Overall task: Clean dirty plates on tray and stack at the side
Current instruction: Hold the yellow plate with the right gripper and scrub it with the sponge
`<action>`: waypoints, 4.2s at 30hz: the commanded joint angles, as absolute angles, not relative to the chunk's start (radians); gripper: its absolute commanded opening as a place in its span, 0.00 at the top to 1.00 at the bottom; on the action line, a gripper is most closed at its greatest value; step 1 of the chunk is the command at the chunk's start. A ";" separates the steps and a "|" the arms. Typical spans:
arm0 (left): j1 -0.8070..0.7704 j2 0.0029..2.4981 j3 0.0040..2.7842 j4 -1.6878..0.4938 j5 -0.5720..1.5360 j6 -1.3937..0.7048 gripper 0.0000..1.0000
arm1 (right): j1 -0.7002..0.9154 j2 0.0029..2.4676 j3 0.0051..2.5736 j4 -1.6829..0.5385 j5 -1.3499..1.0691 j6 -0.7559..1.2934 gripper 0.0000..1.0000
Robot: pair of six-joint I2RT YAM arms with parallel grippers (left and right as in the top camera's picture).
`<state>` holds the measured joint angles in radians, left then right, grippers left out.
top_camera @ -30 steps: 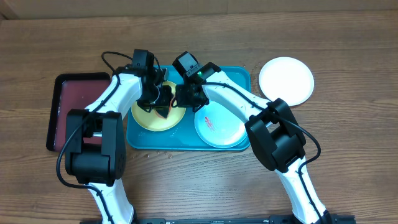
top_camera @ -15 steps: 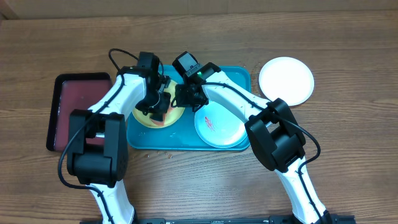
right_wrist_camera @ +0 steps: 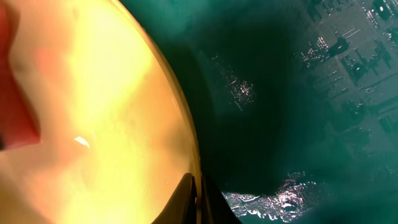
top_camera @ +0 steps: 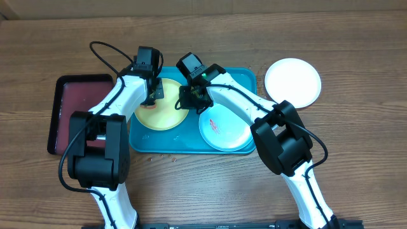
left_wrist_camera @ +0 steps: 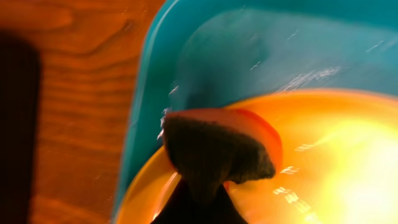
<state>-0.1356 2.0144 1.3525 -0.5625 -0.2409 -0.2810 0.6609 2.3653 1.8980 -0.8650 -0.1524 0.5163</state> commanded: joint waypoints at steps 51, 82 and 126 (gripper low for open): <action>-0.125 2.035 1.445 -0.665 0.174 -0.290 0.96 | 0.649 2.391 1.871 -0.887 -0.071 0.497 0.96; -0.138 2.040 1.285 -0.620 -0.101 -0.315 0.96 | 0.649 2.391 1.871 -0.891 -0.071 0.498 0.96; -0.183 2.031 1.349 -0.656 0.328 -0.319 0.96 | 0.649 2.390 1.871 -0.885 -0.067 0.498 0.96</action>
<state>-0.1764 2.0144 1.3540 -0.6868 0.2695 -0.2913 0.6495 2.3627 1.8980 -0.8749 -0.1188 0.5007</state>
